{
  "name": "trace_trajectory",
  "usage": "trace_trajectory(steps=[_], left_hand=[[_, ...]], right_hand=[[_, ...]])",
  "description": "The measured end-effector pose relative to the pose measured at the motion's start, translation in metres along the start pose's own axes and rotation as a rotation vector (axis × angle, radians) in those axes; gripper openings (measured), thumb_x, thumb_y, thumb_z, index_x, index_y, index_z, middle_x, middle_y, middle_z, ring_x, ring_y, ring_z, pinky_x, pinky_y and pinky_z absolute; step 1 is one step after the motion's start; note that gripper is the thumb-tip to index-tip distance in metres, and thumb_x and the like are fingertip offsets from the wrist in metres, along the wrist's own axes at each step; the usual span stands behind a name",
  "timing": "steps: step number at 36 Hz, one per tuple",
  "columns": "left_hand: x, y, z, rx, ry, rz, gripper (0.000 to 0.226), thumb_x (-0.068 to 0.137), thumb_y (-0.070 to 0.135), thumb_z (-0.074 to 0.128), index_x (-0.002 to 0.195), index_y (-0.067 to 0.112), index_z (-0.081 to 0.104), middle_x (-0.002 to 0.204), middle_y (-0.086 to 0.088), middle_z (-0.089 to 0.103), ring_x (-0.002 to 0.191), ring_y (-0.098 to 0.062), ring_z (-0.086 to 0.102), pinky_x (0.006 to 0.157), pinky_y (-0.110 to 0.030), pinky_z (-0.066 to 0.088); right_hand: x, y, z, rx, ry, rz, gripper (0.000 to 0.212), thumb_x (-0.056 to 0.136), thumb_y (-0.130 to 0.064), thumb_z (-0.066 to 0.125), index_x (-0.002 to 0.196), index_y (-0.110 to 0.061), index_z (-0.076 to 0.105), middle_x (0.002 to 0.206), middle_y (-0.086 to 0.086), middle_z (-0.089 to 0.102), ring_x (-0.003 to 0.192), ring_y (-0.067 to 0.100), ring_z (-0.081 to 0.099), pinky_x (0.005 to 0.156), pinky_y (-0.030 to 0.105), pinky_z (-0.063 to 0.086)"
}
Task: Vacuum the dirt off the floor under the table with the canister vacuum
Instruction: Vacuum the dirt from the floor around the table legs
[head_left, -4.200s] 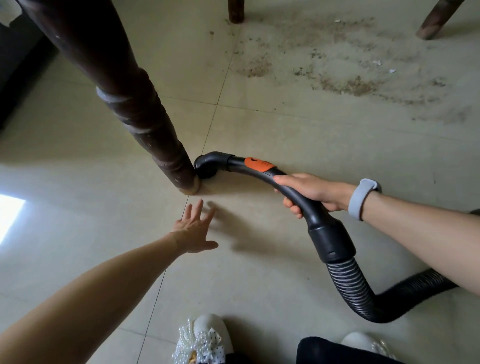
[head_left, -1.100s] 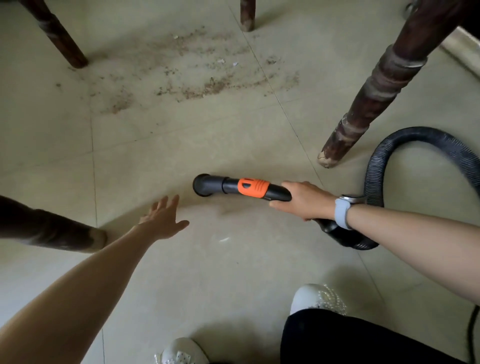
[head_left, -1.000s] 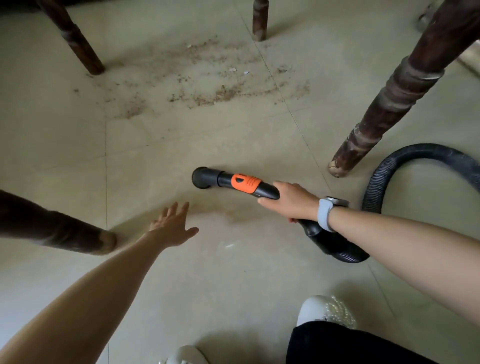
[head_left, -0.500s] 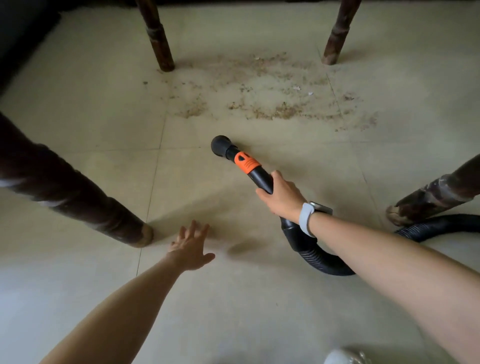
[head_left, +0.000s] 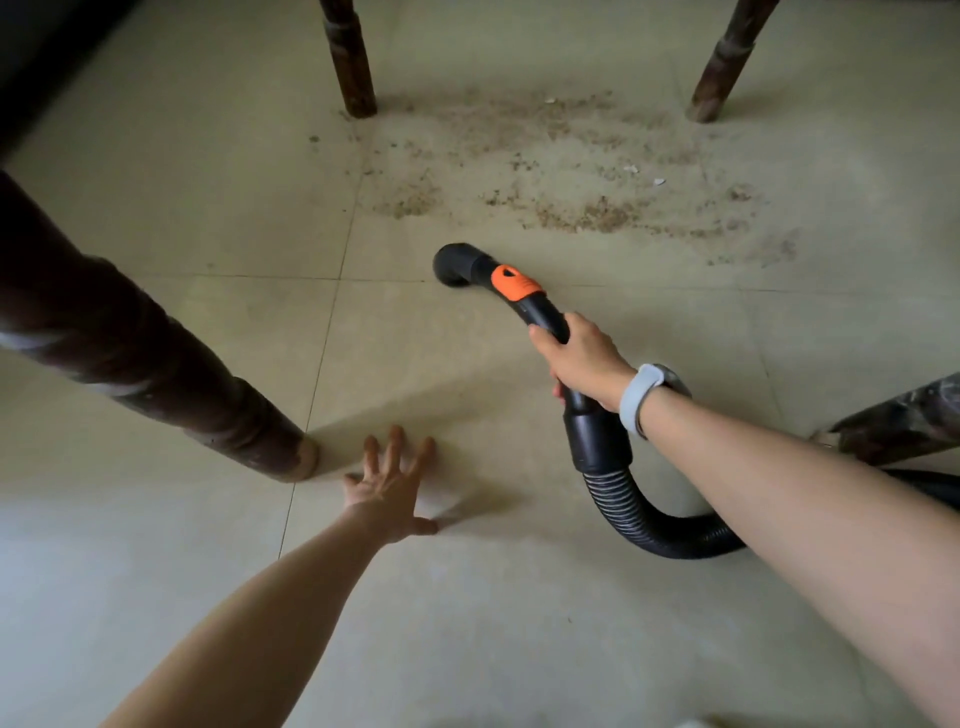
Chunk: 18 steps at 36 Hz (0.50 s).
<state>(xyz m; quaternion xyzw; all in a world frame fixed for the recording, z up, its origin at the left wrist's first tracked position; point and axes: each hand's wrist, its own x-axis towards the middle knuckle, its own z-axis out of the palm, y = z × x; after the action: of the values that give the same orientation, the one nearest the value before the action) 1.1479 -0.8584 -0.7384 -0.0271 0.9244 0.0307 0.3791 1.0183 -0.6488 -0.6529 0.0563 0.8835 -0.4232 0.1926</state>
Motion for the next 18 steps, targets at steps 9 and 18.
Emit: trace_trajectory(steps=[9,18], left_hand=[[-0.001,-0.001,0.000,-0.001,0.018,0.002,0.110,0.078,0.058,0.066,0.149,0.036,-0.015,0.156,-0.006,-0.028,0.144,-0.037,-0.018,0.113,-0.057,0.020],[0.002,0.000,0.000,0.021,0.027,-0.005,0.111,0.076,0.058,0.068,0.149,0.038,-0.012,0.156,-0.006,-0.025,0.144,-0.038,-0.014,0.109,-0.054,0.027]], right_hand=[[0.009,0.001,-0.016,0.152,0.094,0.128,0.028,0.094,-0.037,0.049,0.104,-0.011,0.048,0.082,0.009,0.057,0.044,0.020,0.054,0.046,0.026,0.045],[-0.005,-0.021,0.026,0.018,-0.225,-0.081,0.026,0.095,-0.037,0.050,0.103,-0.012,0.047,0.069,0.004,0.056,0.044,0.020,0.055,0.047,0.025,0.045]])
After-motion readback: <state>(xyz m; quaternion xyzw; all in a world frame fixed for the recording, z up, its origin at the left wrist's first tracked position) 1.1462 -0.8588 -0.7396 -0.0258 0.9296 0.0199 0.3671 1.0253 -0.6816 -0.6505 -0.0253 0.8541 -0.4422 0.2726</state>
